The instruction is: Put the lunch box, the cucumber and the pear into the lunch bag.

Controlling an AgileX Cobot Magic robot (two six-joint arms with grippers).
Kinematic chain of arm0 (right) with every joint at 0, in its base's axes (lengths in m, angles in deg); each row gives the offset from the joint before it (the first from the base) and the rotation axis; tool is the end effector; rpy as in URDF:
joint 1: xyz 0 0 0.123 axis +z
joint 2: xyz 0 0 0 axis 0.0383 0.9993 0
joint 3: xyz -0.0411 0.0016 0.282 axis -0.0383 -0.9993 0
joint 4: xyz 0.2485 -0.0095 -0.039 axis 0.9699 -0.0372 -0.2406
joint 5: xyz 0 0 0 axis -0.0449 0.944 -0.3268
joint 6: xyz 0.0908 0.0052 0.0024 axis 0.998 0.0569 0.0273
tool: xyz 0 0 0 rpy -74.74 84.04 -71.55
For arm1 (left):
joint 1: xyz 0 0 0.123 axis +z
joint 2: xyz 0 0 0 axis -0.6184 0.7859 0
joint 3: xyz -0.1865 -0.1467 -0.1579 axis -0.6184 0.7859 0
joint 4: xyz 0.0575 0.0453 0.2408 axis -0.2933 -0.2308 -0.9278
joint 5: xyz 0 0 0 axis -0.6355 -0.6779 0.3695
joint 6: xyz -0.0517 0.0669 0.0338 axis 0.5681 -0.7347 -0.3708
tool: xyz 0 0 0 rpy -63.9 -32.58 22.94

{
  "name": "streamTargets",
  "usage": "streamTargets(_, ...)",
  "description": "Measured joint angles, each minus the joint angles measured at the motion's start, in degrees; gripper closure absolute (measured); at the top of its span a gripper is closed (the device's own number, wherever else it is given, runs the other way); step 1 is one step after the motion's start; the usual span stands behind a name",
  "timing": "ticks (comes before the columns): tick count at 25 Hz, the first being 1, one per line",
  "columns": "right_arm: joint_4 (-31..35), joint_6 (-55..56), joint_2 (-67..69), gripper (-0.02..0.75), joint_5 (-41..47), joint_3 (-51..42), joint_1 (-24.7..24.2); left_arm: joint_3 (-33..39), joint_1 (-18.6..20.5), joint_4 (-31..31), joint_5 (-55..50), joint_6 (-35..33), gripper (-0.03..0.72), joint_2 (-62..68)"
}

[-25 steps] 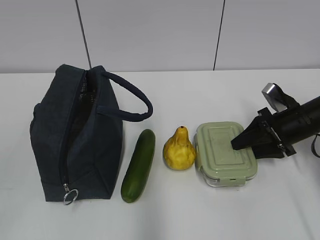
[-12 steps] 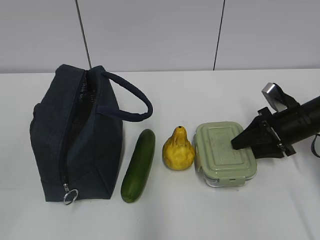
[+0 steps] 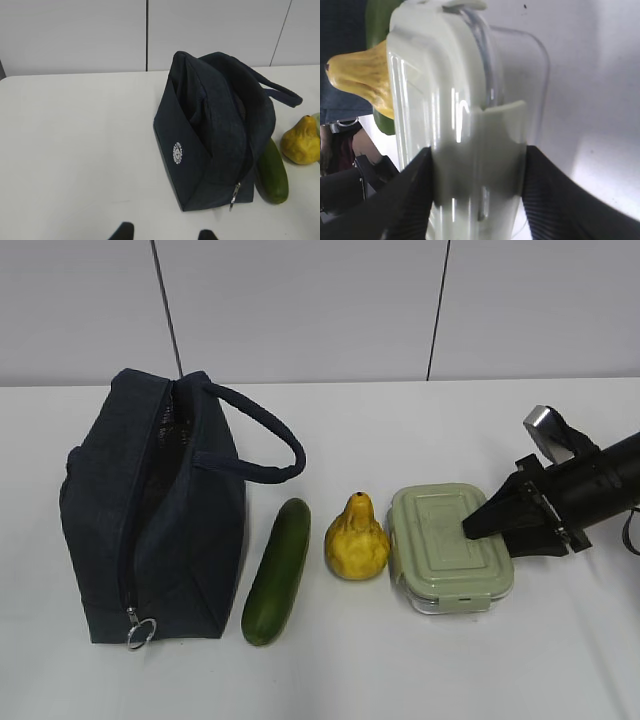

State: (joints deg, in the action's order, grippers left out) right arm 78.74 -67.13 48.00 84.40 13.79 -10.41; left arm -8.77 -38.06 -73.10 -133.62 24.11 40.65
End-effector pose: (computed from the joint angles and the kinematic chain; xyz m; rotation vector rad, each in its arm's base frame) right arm 0.3634 -0.0070 0.1159 -0.1003 2.7090 1.3508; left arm -0.0135 -0.0126 0.2820 0.1390 2.0416 -0.1071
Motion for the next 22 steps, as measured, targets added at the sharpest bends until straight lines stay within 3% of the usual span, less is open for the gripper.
streamTargets(22, -0.48, 0.00, 0.00, 0.349, 0.25, 0.00, 0.00, 0.00, 0.00, 4.18, 0.43, 0.00, 0.447, 0.38)
